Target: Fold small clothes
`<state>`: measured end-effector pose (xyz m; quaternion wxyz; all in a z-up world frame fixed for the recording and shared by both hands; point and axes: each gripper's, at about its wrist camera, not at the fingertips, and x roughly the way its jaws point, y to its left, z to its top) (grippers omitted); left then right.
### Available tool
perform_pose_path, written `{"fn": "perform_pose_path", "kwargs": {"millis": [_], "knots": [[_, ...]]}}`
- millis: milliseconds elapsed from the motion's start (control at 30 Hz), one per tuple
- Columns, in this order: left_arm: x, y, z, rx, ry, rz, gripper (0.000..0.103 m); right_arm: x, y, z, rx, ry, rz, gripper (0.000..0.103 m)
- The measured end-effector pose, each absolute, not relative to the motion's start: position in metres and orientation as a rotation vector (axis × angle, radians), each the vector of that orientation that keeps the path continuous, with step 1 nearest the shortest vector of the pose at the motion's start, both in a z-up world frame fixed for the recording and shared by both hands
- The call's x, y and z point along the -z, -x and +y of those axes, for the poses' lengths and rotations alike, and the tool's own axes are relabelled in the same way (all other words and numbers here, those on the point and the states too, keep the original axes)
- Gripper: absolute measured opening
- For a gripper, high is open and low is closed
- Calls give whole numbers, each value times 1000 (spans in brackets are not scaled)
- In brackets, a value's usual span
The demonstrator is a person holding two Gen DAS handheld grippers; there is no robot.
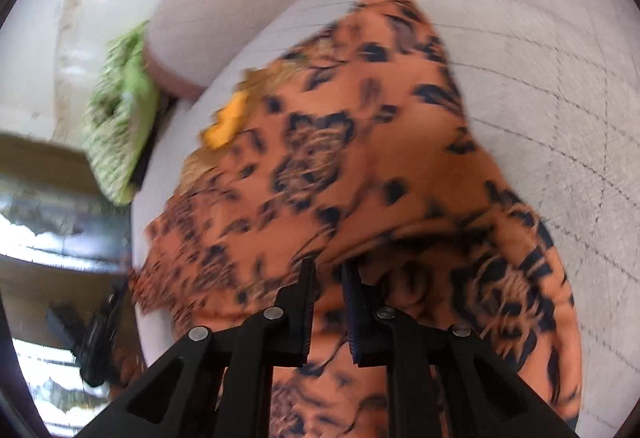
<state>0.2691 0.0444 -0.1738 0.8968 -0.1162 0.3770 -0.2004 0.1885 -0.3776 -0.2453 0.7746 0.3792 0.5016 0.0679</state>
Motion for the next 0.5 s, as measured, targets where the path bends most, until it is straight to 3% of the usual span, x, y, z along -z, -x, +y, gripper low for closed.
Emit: {"fn": "perform_pose_path", "kwargs": {"millis": [33,233,333,500], "knots": [[178,-271,39,378,235,780,86,236,-189,-372,-175,-813,1063,16],[242,-306,21,244,210,1060,86,230,-212,-333,-125,-648,948,17],[232,-302,18,229,134,1027,86,261,-226,-328,-22,-554,1026,19],[194,-289,68,173,261,888,86,235,-212,-330,-97,-633,934,20]]}}
